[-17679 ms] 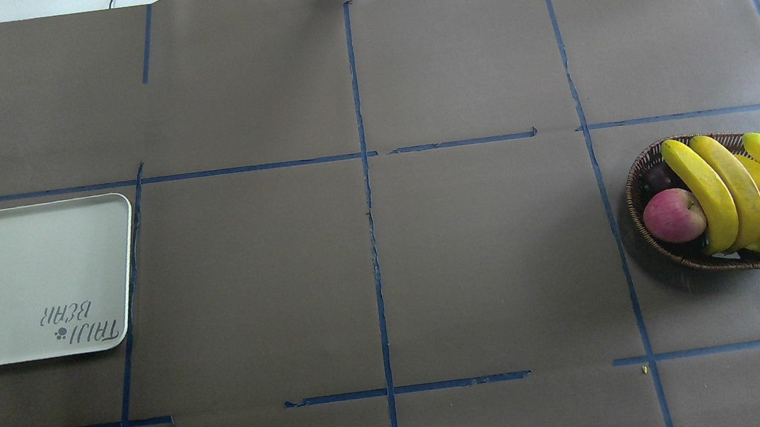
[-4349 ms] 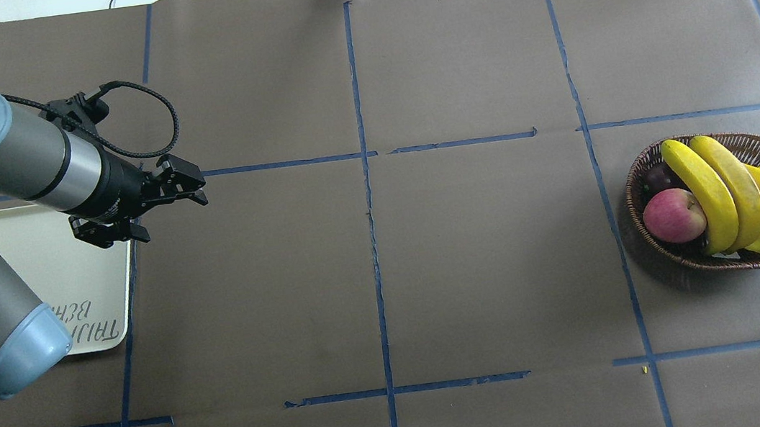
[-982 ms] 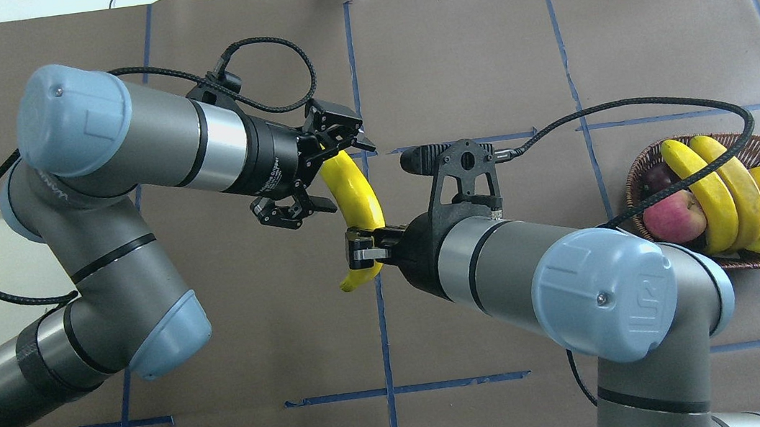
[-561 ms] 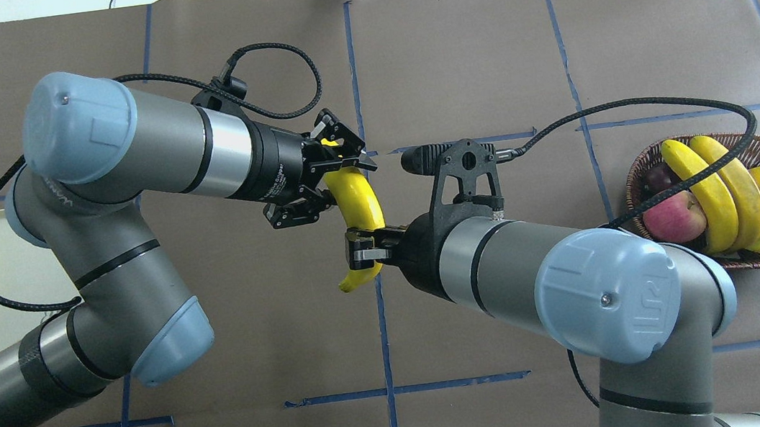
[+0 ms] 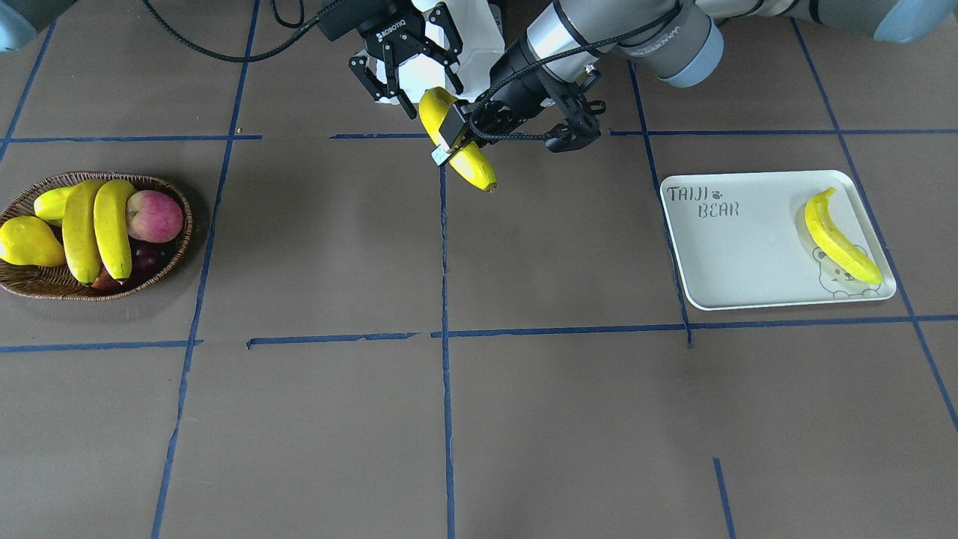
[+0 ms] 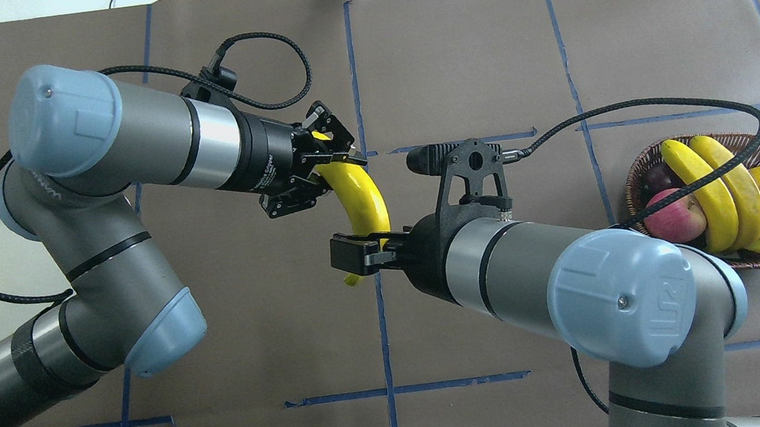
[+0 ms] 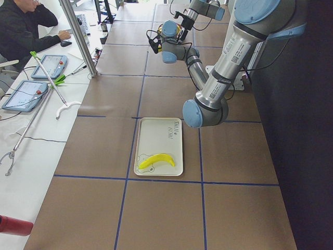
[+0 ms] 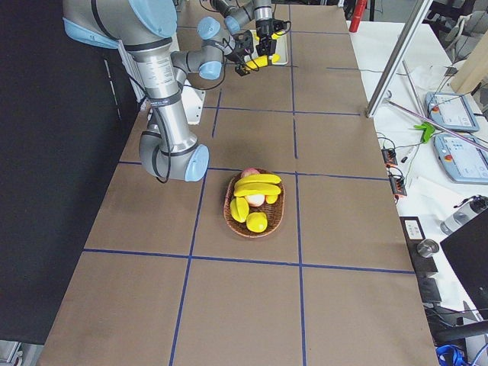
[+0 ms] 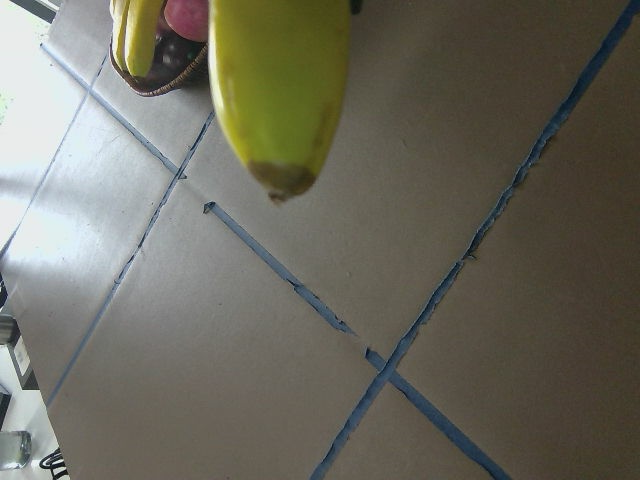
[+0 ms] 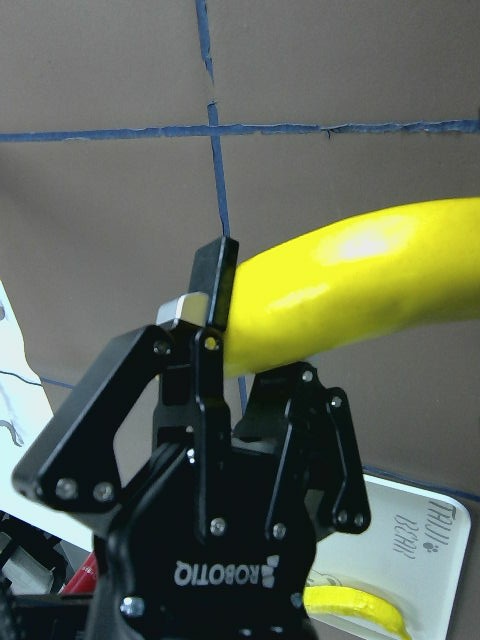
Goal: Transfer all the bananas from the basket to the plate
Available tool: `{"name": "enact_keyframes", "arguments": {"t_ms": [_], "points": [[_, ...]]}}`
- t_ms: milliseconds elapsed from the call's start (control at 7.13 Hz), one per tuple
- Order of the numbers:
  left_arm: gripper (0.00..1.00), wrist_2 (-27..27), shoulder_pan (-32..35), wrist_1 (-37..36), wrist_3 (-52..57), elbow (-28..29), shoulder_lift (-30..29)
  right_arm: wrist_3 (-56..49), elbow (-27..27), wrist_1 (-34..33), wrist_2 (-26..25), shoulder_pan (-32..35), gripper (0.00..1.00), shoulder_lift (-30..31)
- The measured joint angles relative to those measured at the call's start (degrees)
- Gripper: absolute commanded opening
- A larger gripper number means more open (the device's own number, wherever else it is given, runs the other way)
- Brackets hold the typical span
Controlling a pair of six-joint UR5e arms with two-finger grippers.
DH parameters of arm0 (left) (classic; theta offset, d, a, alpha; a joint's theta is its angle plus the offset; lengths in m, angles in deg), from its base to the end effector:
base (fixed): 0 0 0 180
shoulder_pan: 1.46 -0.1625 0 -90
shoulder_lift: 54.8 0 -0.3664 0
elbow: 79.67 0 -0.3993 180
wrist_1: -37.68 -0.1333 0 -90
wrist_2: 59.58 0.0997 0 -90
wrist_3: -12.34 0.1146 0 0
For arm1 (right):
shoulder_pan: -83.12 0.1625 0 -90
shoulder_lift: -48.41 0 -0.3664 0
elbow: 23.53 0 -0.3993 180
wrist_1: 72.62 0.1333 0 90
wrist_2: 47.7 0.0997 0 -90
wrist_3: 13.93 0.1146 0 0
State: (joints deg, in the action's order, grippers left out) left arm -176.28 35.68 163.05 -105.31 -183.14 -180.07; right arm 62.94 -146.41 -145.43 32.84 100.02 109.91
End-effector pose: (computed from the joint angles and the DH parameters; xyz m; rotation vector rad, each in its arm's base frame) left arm 0.4185 -0.4196 0.0728 -0.2612 1.4825 -0.5728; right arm -0.4310 -0.2899 0.0587 0.4884 -1.2865 0.1683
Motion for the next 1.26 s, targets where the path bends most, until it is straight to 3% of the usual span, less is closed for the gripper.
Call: {"name": "enact_keyframes", "arguments": {"t_ms": [281, 561, 842, 1263], "points": [[0.00, 0.1, 1.5, -1.3, 3.3, 2.6, 0.8, 0.0, -2.8, -2.2, 1.8, 0.3, 1.00, 0.3], [0.00, -0.3, 4.6, -9.3, 17.5, 2.7, 6.0, -0.3, -7.8, -10.5, 6.1, 2.3, 1.00, 0.3], [0.00, -0.1, 8.2, -18.2, 35.0, -0.2, 15.1, -0.7, -9.4, -15.4, 14.5, 8.4, 1.00, 1.0], [0.00, 0.2, 13.1, -20.0, 50.4, -0.6, 28.0, -1.1, -9.1, -16.2, 20.7, 14.2, 1.00, 4.2]]}}
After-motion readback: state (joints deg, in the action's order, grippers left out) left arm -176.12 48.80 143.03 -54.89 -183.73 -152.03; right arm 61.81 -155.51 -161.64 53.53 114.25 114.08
